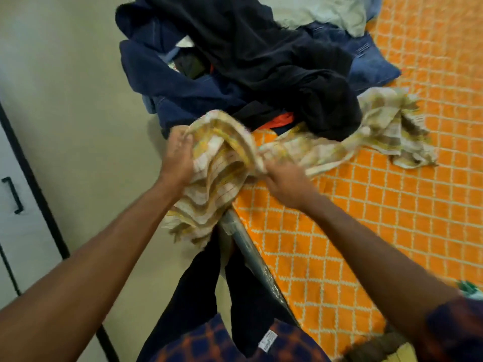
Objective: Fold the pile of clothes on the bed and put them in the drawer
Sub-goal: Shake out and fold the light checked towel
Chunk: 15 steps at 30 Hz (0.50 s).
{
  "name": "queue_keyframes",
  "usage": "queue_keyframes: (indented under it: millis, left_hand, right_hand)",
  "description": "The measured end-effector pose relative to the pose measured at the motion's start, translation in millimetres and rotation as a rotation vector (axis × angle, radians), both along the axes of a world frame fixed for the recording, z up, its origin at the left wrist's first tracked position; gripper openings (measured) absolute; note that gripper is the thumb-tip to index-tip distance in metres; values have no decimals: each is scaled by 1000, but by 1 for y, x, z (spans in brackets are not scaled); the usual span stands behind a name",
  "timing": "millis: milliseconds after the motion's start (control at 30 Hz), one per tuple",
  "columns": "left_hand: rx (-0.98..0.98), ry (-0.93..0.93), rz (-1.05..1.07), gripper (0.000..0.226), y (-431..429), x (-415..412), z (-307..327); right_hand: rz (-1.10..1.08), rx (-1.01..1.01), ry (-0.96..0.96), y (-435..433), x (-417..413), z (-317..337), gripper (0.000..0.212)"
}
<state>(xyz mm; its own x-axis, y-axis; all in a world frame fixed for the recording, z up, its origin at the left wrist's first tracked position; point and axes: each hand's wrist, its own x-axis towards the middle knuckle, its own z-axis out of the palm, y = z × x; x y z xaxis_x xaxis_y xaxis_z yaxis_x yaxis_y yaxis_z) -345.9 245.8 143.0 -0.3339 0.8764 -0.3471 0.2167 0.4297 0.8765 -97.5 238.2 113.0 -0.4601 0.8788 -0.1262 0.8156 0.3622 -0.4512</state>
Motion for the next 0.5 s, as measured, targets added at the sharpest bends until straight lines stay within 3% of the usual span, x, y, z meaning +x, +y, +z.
queue_keyframes:
  millis: [67, 133, 233, 300, 367, 400, 500]
  left_hand:
    - [57, 61, -374, 33, -1, 21, 7]
    - [23, 191, -769, 52, -9, 33, 17]
    - [16, 373, -1038, 47, -14, 39, 27]
    - [-2, 502, -1084, 31, -15, 49, 36]
    - [21, 562, -1046, 17, -18, 54, 41]
    - [35, 559, -991, 17, -19, 56, 42]
    - [-14, 372, -564, 18, -14, 44, 45]
  right_hand:
    - [72, -32, 10, -33, -36, 21, 40]
    - [-46, -40, 153, -46, -51, 31, 36]
    - [-306, -113, 478, -49, -49, 37, 24]
    - [-398, -118, 605, -50, -45, 45, 29]
    - [-343, -84, 606, -54, -38, 50, 25]
    - [-281, -32, 554, -55, -29, 52, 20]
    - [-269, 31, 203, -42, 24, 31, 43]
